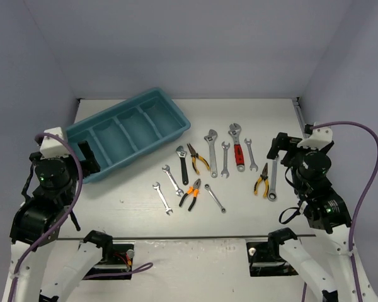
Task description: Sort the tools into containers
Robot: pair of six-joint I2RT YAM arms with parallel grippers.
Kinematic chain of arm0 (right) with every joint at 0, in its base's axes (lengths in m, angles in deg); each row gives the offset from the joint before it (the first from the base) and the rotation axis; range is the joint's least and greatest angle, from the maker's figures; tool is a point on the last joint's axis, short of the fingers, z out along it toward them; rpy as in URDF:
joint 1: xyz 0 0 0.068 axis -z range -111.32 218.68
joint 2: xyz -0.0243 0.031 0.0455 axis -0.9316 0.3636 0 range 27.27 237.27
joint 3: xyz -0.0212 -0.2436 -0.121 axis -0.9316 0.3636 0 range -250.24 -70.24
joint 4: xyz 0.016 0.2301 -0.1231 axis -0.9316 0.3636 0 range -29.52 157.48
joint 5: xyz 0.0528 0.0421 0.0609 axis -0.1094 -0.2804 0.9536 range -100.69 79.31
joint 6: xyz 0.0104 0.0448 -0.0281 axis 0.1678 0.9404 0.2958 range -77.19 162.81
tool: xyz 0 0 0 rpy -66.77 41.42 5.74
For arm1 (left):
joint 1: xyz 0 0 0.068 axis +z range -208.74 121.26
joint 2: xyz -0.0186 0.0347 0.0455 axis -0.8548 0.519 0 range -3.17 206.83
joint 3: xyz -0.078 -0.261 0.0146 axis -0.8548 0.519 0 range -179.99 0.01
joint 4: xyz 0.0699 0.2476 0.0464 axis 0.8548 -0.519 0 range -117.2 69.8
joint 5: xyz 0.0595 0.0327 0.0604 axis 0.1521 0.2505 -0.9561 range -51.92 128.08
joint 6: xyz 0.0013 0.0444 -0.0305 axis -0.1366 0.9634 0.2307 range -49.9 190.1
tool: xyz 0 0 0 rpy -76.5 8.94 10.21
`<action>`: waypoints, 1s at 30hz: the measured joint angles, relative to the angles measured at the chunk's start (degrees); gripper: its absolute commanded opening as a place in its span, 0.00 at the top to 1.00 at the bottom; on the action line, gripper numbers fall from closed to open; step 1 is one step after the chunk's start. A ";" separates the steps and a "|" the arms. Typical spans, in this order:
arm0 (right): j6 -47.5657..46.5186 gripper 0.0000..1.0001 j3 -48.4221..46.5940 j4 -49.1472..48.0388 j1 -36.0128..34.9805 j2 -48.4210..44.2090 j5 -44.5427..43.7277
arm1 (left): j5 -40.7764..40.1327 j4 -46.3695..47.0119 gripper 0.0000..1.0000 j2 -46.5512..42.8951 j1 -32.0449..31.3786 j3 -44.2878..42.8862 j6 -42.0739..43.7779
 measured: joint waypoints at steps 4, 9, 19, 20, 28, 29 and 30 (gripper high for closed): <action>0.19 0.00 0.00 0.13 -2.91 0.19 -0.51 | 1.03 0.01 0.14 2.11 0.00 0.00 -0.80; 0.16 0.00 -0.58 0.12 -3.44 3.37 -0.54 | 2.55 -0.01 0.14 3.81 0.00 0.00 -2.10; 2.45 0.05 -16.50 -0.58 -3.23 42.20 0.13 | 4.36 -1.50 0.14 6.39 0.00 -0.35 -3.97; 2.64 0.08 -18.93 -0.89 -2.99 46.26 1.07 | 4.53 -1.66 0.14 6.39 0.00 -0.35 -4.09; 4.84 0.29 -31.52 -2.07 1.48 69.13 10.60 | 8.03 -2.84 0.14 4.83 0.00 -0.35 -4.47; 5.05 0.31 -32.31 -2.07 1.99 71.11 11.51 | 8.30 -2.95 0.14 4.61 0.00 -0.35 -4.46; 5.17 0.32 -32.96 -2.00 2.49 72.96 12.31 | 8.43 -3.06 0.14 4.41 0.00 -0.35 -4.46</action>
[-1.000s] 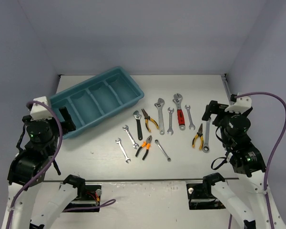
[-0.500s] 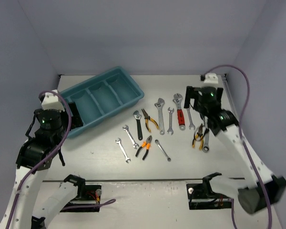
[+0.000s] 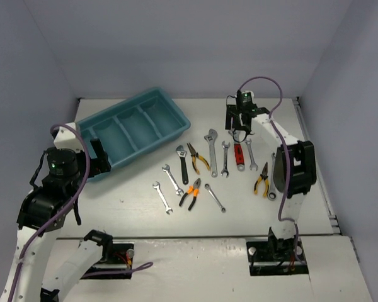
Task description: Sort the tools into containers
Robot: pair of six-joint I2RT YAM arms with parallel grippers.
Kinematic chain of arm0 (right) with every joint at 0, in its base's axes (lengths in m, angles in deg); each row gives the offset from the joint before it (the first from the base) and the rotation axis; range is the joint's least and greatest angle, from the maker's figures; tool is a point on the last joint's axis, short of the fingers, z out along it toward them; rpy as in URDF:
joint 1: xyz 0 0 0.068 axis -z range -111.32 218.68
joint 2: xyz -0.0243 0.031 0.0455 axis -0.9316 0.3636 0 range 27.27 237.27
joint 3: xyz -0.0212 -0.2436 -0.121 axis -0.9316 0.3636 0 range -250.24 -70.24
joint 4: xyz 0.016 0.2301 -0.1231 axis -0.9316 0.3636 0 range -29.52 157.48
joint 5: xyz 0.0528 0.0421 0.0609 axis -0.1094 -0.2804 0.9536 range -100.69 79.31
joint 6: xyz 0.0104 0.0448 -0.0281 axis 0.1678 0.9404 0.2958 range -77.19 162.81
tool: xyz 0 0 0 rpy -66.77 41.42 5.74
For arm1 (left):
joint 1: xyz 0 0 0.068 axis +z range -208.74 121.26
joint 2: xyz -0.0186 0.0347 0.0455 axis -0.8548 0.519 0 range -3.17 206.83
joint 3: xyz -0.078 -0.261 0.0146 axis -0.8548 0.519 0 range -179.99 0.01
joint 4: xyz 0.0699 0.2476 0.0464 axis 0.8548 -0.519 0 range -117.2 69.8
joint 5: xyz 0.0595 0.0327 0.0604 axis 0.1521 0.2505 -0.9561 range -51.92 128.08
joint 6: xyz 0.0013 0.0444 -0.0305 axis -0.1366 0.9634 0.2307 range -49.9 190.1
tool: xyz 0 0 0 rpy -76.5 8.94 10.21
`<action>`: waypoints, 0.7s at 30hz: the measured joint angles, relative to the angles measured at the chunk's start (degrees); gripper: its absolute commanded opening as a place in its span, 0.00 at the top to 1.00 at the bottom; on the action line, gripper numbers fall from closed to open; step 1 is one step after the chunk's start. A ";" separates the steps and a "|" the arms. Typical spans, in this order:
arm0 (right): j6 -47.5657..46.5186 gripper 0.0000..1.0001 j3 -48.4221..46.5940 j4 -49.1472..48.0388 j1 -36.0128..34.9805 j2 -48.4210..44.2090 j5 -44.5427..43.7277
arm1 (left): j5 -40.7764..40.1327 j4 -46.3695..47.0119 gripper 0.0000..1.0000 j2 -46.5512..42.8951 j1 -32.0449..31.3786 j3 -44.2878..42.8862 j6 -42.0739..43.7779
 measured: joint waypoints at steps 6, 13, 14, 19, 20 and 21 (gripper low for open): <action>0.14 0.35 -1.63 0.03 1.63 7.95 2.24 | 0.28 -0.43 0.14 -0.30 0.00 0.02 0.00; -0.31 0.42 -2.65 -0.50 1.61 13.80 2.21 | 0.28 -0.77 0.14 0.66 0.00 0.60 -0.26; -0.52 0.43 -2.86 -0.68 1.61 13.84 2.21 | 0.24 -0.71 0.14 0.88 0.00 0.86 -0.28; -1.25 0.59 -3.24 -1.44 1.61 14.80 2.14 | 0.24 -0.79 0.14 1.66 0.00 2.20 -0.67; -1.39 0.61 -3.37 -1.76 1.61 14.97 2.11 | 0.24 -0.80 0.14 1.88 0.00 2.35 -0.70; -1.47 0.63 -3.45 -2.12 1.61 15.16 2.21 | 0.26 -0.83 0.14 2.11 0.00 2.37 -0.70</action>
